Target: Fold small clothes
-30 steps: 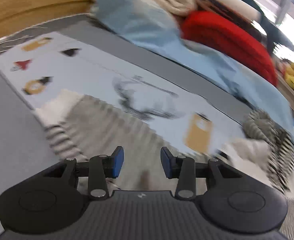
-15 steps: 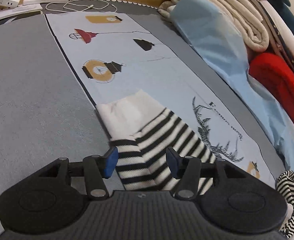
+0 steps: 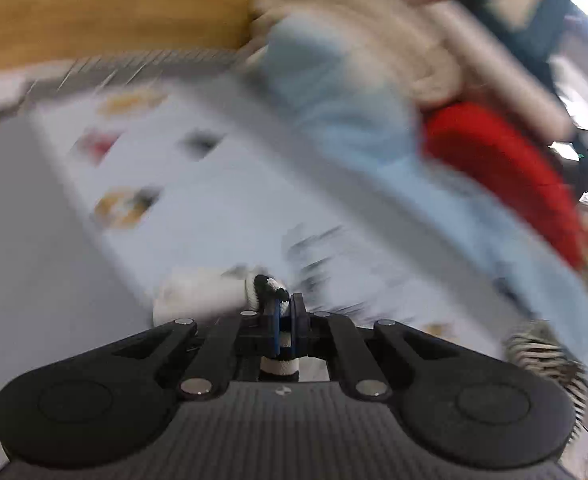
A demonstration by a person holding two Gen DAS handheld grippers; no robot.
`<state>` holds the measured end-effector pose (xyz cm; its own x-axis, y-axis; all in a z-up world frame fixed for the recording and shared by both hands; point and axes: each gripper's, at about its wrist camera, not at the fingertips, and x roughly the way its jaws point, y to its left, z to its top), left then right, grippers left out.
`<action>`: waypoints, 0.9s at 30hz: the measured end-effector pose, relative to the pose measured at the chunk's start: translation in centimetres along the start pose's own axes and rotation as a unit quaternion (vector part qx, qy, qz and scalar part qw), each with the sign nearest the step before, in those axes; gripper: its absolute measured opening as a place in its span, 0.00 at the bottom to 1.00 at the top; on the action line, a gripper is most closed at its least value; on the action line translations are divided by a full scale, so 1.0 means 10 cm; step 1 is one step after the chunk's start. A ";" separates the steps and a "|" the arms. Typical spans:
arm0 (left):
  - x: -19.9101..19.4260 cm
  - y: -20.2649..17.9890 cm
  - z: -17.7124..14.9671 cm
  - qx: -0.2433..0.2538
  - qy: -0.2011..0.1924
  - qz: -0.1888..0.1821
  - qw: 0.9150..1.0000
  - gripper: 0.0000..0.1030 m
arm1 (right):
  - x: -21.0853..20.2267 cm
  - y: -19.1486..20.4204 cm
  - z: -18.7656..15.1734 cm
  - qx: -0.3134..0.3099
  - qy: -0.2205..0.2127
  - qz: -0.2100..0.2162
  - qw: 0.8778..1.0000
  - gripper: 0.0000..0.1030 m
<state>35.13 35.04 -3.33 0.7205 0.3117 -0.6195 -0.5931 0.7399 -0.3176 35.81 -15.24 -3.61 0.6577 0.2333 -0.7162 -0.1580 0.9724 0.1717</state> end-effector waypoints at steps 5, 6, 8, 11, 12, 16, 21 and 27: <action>-0.62 -0.72 -0.12 0.069 -0.026 -0.071 0.995 0.04 | -0.01 -0.13 0.03 0.021 0.008 0.002 1.000 0.10; -0.70 -0.88 -0.18 0.081 -0.021 -0.085 0.993 0.04 | -0.02 -0.17 0.05 0.032 0.010 0.001 0.999 0.08; -0.86 -1.17 -0.35 0.099 -0.015 -0.110 0.989 0.04 | -0.04 -0.25 0.08 0.056 0.009 0.001 0.998 0.07; -1.03 -1.59 -0.68 0.108 -0.003 -0.156 0.982 0.04 | -0.09 -0.38 0.10 0.082 0.006 0.001 0.997 0.07; -1.05 -1.74 -0.81 0.113 0.003 -0.173 0.978 0.04 | -0.11 -0.42 0.11 0.087 0.006 0.000 0.996 0.07; -1.09 -2.36 -1.42 0.147 0.051 -0.242 0.958 0.04 | -0.18 -0.61 0.09 0.110 0.007 -0.002 0.994 0.07; -1.02 -2.97 -2.17 0.234 0.176 -0.314 0.903 0.19 | -0.22 -0.83 0.06 0.127 0.005 -0.033 0.991 0.08; -0.72 -2.66 -1.79 0.184 0.166 -0.279 0.928 0.29 | -0.11 -0.96 0.02 0.166 0.018 -0.048 0.985 0.10</action>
<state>39.23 2.44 -3.29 0.6917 -0.3361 -0.6392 0.0455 0.9037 -0.4258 36.73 -24.88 -4.36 0.6298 0.1468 -0.7628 0.1561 0.9380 0.3093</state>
